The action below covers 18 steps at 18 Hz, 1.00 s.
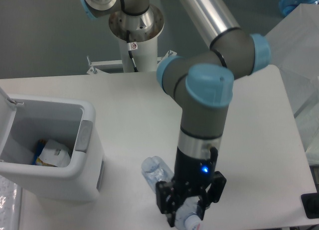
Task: Place the trash in the trash can
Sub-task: 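Lift the bottle and carry it over the trash bin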
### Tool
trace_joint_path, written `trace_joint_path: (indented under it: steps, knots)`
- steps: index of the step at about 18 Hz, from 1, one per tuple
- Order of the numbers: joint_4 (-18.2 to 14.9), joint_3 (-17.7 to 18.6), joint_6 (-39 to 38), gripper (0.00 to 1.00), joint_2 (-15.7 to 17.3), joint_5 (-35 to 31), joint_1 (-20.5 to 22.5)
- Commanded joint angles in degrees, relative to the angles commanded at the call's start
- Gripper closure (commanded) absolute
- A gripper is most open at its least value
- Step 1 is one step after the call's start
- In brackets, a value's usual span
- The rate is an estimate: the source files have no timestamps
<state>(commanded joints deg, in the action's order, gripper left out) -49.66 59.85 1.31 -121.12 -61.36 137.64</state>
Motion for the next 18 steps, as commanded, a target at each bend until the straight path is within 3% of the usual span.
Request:
trace_joint_path:
  steps: [11,18]
  knots:
    - [1.14,-0.17,0.27,0.57,5.89,9.15,-4.93]
    - [1.14,0.44,0.35,0.57,7.12,10.82,-8.88]
